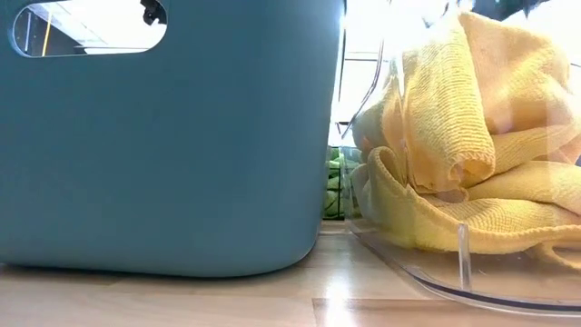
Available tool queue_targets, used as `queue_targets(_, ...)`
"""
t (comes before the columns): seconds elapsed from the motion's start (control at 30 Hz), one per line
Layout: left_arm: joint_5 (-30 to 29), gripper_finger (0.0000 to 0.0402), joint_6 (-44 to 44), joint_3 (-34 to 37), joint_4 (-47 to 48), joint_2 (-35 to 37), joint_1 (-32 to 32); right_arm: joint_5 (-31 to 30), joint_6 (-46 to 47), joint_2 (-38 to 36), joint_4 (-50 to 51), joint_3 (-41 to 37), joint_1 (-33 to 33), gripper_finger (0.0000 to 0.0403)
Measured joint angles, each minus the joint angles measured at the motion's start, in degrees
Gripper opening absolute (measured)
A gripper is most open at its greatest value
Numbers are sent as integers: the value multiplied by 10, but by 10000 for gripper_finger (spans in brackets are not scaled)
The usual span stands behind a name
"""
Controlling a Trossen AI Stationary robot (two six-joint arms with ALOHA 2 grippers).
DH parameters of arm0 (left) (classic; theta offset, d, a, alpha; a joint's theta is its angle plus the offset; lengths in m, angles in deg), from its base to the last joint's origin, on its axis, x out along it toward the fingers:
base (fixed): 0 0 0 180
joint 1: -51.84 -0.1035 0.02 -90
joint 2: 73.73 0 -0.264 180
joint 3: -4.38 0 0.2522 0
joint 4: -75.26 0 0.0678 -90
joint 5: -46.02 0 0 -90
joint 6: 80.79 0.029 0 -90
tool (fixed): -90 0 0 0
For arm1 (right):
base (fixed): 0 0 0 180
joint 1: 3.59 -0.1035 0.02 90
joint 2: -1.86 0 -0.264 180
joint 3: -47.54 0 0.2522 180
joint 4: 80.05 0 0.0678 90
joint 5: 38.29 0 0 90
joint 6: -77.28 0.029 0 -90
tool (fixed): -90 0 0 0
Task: Sort microfiber towel by color & place in baskets
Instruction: Put the yellow microfiber cloth into the transparent bin
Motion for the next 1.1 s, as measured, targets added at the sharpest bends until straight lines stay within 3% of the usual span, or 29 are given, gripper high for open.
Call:
queue_targets(0.17, 65, 181, 19, 0, -73, -1, -19, 0, -42, -80, -190, 10, -142, 5)
queue_targets(0.37, 98, 181, 21, 0, -170, -18, -39, -14, -53, -48, -331, 10, -319, 3)
queue_targets(0.57, 130, 181, 16, 0, -189, -37, -54, -10, 90, 41, -330, 10, -458, 3)
queue_targets(0.73, 166, 181, 16, 0, -189, -50, -61, -4, 227, 90, -318, 10, -535, 3)
queue_targets(0.93, 170, 181, 16, 0, -189, -66, -71, -4, 373, 112, -207, 10, -568, 2)
queue_targets(1.1, 171, 181, 15, 0, -189, -71, -73, 48, 405, 149, -180, 20, -558, 1)
